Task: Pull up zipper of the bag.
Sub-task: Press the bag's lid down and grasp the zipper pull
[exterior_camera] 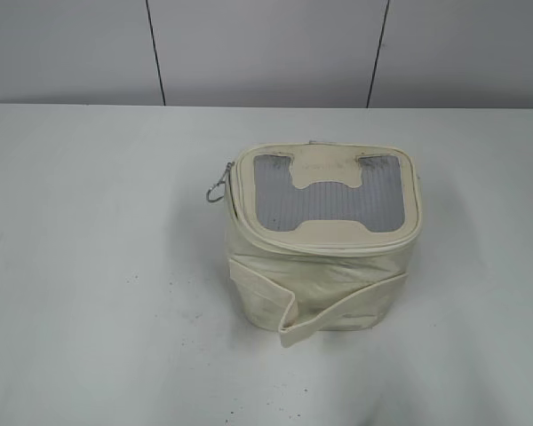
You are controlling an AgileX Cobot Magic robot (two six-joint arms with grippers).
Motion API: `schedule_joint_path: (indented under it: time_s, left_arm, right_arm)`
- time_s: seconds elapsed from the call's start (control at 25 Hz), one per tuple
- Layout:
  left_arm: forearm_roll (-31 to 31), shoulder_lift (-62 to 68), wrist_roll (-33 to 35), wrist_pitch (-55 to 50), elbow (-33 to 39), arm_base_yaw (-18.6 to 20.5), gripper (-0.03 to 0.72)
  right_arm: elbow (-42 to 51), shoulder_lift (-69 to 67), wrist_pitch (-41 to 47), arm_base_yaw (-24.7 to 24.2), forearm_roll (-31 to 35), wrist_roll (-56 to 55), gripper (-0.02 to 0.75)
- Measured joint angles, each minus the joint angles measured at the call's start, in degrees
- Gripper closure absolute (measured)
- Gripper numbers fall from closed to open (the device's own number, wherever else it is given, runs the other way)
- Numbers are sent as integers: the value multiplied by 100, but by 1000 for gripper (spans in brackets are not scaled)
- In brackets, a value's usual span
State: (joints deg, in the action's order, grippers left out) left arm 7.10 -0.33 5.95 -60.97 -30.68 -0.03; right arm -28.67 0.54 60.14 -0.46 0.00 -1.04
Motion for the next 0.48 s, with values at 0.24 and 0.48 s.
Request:
schedule_joint_path:
  time_s: [0.24, 0.48]
  left_arm:
    - [0, 0, 0, 0, 0, 0, 445]
    - [0, 0, 0, 0, 0, 0, 445]
  right_arm:
    - [0, 0, 0, 0, 62, 0, 153]
    - [0, 0, 0, 0, 62, 0, 153]
